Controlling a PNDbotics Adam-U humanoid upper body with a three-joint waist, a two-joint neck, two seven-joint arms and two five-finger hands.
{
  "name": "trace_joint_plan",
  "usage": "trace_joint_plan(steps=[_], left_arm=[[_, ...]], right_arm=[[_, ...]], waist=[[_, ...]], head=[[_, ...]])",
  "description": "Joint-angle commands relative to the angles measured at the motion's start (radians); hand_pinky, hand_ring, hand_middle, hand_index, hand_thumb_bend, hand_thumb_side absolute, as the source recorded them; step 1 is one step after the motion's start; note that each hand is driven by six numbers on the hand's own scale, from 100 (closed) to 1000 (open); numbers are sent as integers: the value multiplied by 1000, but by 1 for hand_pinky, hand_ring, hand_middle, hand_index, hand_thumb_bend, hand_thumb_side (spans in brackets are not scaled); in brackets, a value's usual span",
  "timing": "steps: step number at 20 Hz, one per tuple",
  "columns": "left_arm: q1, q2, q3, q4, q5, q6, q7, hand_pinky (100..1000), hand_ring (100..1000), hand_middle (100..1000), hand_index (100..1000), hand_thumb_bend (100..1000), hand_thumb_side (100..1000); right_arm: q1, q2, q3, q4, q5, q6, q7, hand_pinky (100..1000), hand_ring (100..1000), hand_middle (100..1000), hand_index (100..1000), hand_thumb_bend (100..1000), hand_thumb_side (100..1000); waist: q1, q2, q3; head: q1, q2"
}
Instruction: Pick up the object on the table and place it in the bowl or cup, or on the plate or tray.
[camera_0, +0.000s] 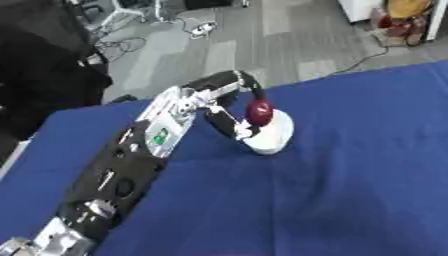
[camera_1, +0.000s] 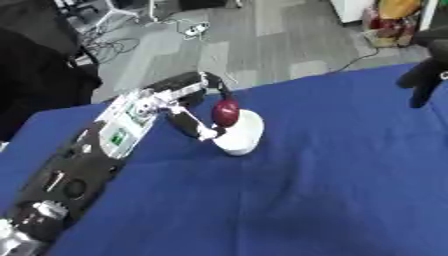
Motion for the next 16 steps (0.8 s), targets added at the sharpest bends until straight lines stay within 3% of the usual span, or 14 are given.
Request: trace_joint_plan(steps=[1, 16], left_arm=[[-17, 14, 12, 8, -18, -7, 6, 100, 150, 305, 376, 225, 192], [-38, 4, 40, 103, -75, -13, 63, 100, 156, 310, 380, 227, 184]], right_arm=[[-18, 4, 2, -15, -6, -3, 3, 300, 509, 711, 782, 100, 1000], [-30, 13, 6, -15, -10, -7, 8, 299, 508, 711, 781, 100, 1000]], waist=[[-5, -14, -1], [1, -2, -23]], head=[[12, -15], [17, -30]])
